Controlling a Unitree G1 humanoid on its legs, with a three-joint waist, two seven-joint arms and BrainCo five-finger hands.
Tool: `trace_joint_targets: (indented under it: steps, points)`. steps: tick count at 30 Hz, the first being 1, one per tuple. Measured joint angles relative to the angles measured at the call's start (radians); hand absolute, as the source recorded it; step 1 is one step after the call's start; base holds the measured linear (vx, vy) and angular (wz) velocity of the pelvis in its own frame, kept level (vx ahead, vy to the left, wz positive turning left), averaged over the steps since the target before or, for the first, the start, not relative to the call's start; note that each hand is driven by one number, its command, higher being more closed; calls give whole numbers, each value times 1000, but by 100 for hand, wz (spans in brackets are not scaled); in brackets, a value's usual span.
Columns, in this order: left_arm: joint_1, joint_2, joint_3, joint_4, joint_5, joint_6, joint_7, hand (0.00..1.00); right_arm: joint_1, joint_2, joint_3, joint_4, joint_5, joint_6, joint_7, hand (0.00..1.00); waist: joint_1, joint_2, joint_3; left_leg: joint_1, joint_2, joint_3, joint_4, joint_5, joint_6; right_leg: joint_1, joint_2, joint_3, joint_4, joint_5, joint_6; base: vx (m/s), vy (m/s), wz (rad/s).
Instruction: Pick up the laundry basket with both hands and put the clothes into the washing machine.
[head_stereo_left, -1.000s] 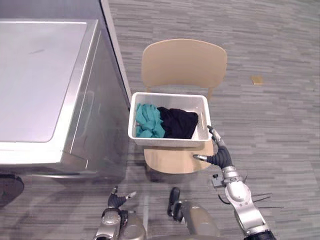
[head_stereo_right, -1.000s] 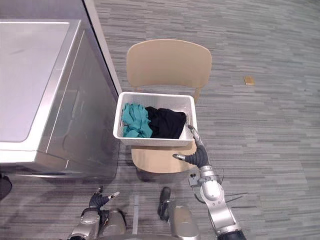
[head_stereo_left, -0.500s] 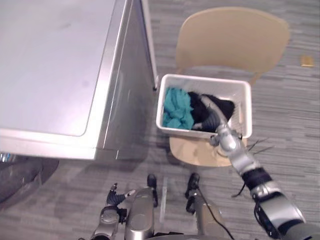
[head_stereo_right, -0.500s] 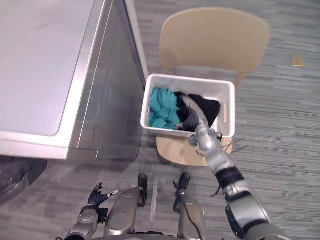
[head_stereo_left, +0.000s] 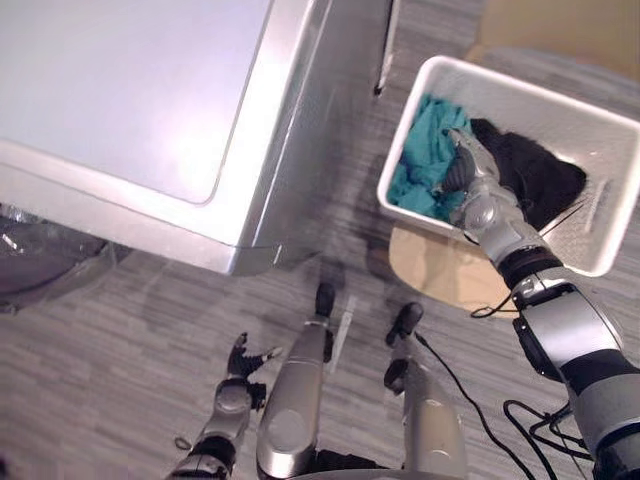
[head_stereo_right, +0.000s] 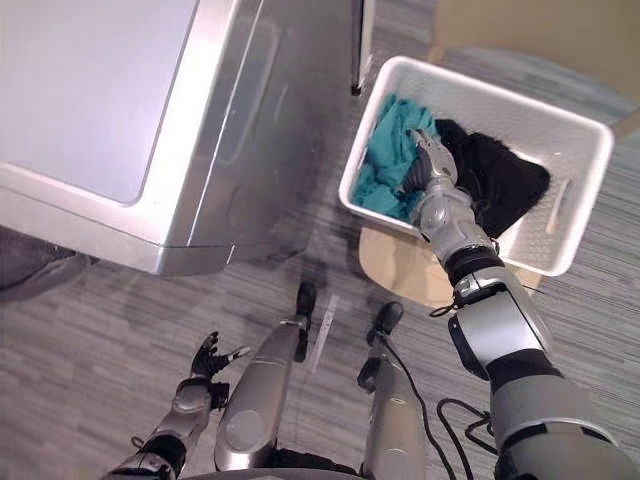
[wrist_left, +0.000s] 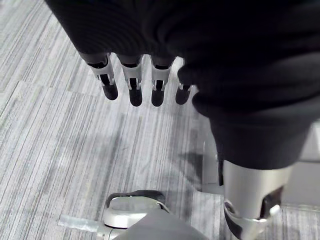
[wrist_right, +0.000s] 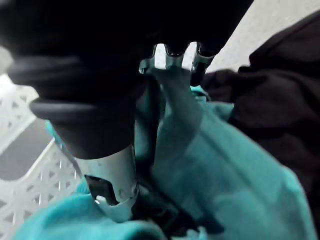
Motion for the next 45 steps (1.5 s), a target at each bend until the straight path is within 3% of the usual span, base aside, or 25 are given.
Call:
trace_joint_targets:
  steps: [9,14,19,23,26,27,30,32,36,38,39,40,41,43,45]
  points:
    - [-46,-18,-19,-16,-2,-1,18,0,-49,1,27,2,26,7,13,100,21,0,0,-1,-7,-38,-78,57,-19,-11,1,-16,-15,0,0,7,-4,13]
    - [-47,-18,-22,-27,-21,-1,21,0,-8,31,-16,-19,53,9,18,100,13,-2,1,56,-5,-30,-99,65,-21,25,4,9,-19,1,-2,-3,-1,-9]
    - [-41,-11,-25,-59,-21,3,20,0,70,16,-126,-286,71,14,6,100,-16,-24,14,142,-4,19,-133,64,-20,83,7,65,-58,29,-2,-26,32,-24]
    - [-34,-9,-25,-76,-20,6,16,0,185,25,-181,-570,100,5,-17,100,-61,-47,19,215,-5,50,-146,59,-16,138,8,100,-71,37,-1,-12,37,-27]
    - [30,-8,-23,-94,-19,23,13,0,361,119,-239,-782,166,-18,-21,100,-86,-97,-41,265,-3,83,-147,34,-11,168,17,143,-81,33,6,42,36,-40]
    - [56,-10,-23,-92,-19,28,12,0,468,173,-261,-874,194,-35,-20,100,-106,-113,-72,290,-1,89,-146,23,-13,193,20,147,-88,31,8,87,23,-17]
    - [106,-9,-17,-92,-19,34,9,0,677,295,-261,-1035,286,-65,-7,100,-121,-136,-140,352,11,128,-145,-6,-16,240,23,185,-101,27,12,70,32,-35]
    - [141,-12,-5,-91,-19,42,-3,0,792,360,-213,-1132,368,-109,29,100,-123,-139,-192,389,14,170,-146,-21,-16,252,33,231,-103,30,15,66,27,-61]
    - [158,-7,21,-91,-19,43,-7,0,831,420,-135,-1180,444,-156,81,100,-126,-142,-210,406,29,218,-109,-51,-15,250,37,295,-96,42,25,-12,22,-54]
    - [160,-10,22,-91,-19,42,-10,0,852,441,-112,-1190,492,-169,105,100,-137,-132,-215,374,67,217,-55,-61,-1,230,47,313,-58,52,58,-109,25,-15]
    - [161,-9,25,-93,-19,41,-10,0,858,446,-112,-1191,502,-169,111,100,-144,-127,-214,373,76,217,-54,-62,0,211,47,309,27,-8,54,-95,41,36]
    - [161,-8,28,-96,-19,41,-10,0,880,450,-115,-1210,522,-169,117,100,-149,-125,-214,369,84,183,-44,-58,1,175,29,304,287,-159,20,-62,20,73]
    - [165,-4,30,-102,-19,42,-10,0,906,450,-119,-1234,524,-174,118,100,-147,-125,-215,368,77,147,-30,-57,-1,190,-1,309,438,-233,59,-51,-14,87]
    - [206,7,28,-180,-19,41,-7,0,913,453,-112,-1252,521,-192,120,100,-146,-130,-220,356,52,82,-12,-47,-14,253,-30,338,533,-296,92,-59,-148,96]
    - [227,13,18,-272,-18,37,-6,0,891,452,-114,-1266,520,-209,119,100,-132,-140,-232,314,32,27,-8,-9,-27,309,-23,347,445,-356,92,-101,-254,102]
